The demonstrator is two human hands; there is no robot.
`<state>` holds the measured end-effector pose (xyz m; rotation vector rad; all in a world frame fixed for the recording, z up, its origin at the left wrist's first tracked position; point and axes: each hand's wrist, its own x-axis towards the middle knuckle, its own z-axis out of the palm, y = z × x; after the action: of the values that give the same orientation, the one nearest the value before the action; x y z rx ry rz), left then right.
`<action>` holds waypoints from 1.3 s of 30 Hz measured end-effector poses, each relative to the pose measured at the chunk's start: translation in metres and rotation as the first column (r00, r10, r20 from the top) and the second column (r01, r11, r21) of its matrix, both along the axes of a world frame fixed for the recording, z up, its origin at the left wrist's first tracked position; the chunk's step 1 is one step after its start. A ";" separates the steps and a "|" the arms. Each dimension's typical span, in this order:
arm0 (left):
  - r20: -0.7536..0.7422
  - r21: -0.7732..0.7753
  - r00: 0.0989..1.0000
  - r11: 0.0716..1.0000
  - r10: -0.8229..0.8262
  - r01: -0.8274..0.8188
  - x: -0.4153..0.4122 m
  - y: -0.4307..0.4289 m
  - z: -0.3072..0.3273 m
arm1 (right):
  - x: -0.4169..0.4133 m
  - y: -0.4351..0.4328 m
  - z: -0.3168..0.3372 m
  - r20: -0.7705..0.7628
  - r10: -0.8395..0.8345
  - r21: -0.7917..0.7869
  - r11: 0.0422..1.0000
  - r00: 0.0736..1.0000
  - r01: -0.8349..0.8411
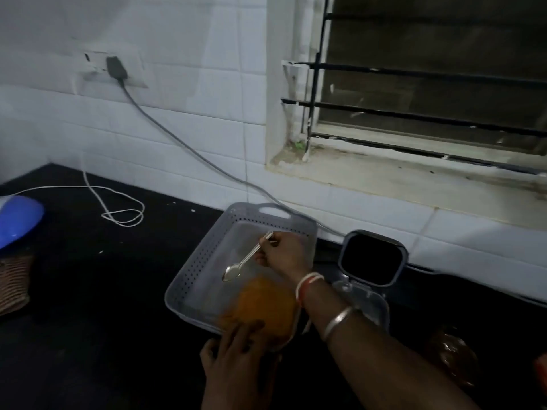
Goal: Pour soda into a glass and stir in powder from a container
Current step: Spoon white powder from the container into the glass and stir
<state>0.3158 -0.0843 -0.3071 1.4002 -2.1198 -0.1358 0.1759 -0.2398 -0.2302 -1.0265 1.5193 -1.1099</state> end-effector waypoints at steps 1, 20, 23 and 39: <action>-0.009 -0.014 1.000 1.000 -0.008 0.008 0.001 -0.002 -0.003 | 0.010 -0.021 -0.010 -0.063 0.035 0.027 0.999 0.997 -0.034; 0.215 -0.031 0.976 0.999 0.028 -0.021 0.006 -0.016 -0.018 | 0.021 -0.020 0.001 -0.486 0.273 -0.060 0.937 0.830 -0.344; 0.153 -0.012 0.988 0.999 0.036 -0.035 -0.001 -0.011 -0.014 | -0.024 0.030 0.026 -0.690 0.076 -0.295 0.879 0.720 -0.375; -0.647 0.041 0.749 0.974 -0.143 0.221 -0.083 0.033 0.063 | -0.154 0.207 0.014 -0.879 -0.141 -0.269 0.936 0.456 -0.229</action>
<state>0.2324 -0.0517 -0.2442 0.9944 -1.6647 -0.7252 0.0218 -0.0326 -0.2159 -2.1470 2.1100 -0.8047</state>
